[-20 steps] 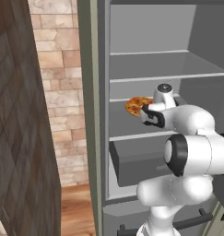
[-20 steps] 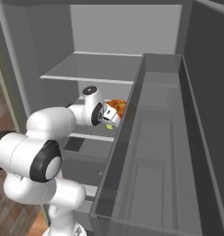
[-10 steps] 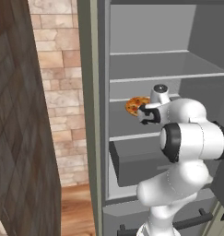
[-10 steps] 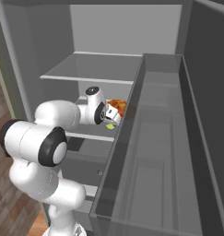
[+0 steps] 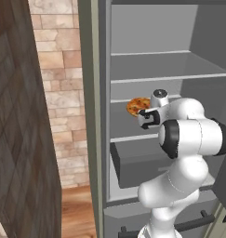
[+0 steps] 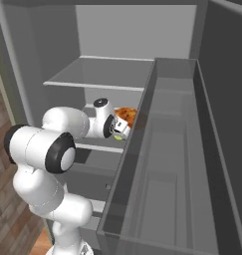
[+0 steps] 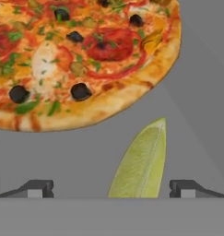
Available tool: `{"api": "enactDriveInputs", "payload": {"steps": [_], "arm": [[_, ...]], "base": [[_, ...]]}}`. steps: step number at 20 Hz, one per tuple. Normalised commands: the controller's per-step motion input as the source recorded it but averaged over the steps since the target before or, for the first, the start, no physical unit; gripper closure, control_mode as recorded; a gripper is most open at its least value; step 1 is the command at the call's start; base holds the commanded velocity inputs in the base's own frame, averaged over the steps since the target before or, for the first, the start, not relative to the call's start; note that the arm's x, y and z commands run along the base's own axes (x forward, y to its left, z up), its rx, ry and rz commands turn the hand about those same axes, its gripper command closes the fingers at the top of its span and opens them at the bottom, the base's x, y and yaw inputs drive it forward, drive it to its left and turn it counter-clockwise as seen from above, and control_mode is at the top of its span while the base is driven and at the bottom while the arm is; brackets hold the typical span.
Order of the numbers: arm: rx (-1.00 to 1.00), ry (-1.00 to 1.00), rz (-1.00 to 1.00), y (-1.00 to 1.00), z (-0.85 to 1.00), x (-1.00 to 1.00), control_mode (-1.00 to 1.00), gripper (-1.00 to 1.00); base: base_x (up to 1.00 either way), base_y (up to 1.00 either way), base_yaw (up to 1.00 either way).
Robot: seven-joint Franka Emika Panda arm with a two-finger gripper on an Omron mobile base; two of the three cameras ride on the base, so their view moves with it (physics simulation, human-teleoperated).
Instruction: Take the lemon wedge from the fridge and place it on the plate with fish on the dining counter.
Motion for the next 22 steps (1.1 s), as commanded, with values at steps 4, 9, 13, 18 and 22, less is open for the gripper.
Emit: {"api": "enactDriveInputs", "payload": {"steps": [4,9,13,18,22], "arm": [[0.00,0.00,0.00,0.00,-0.25,0.09,-1.00,1.00],[0.00,0.00,0.00,-0.01,-0.12,0.09,-1.00,1.00],[0.00,0.01,0.00,0.00,0.00,0.03,-1.00,1.00],[0.00,-0.10,0.00,0.11,0.28,-0.56,-1.00,1.00],[-0.01,-0.13,-0.05,0.34,0.73,-0.99,-1.00,1.00]], "base": [[0.00,0.00,0.00],[0.00,0.00,0.00],[0.00,0.00,0.00],[0.00,0.00,0.00],[0.00,0.00,0.00]]}}
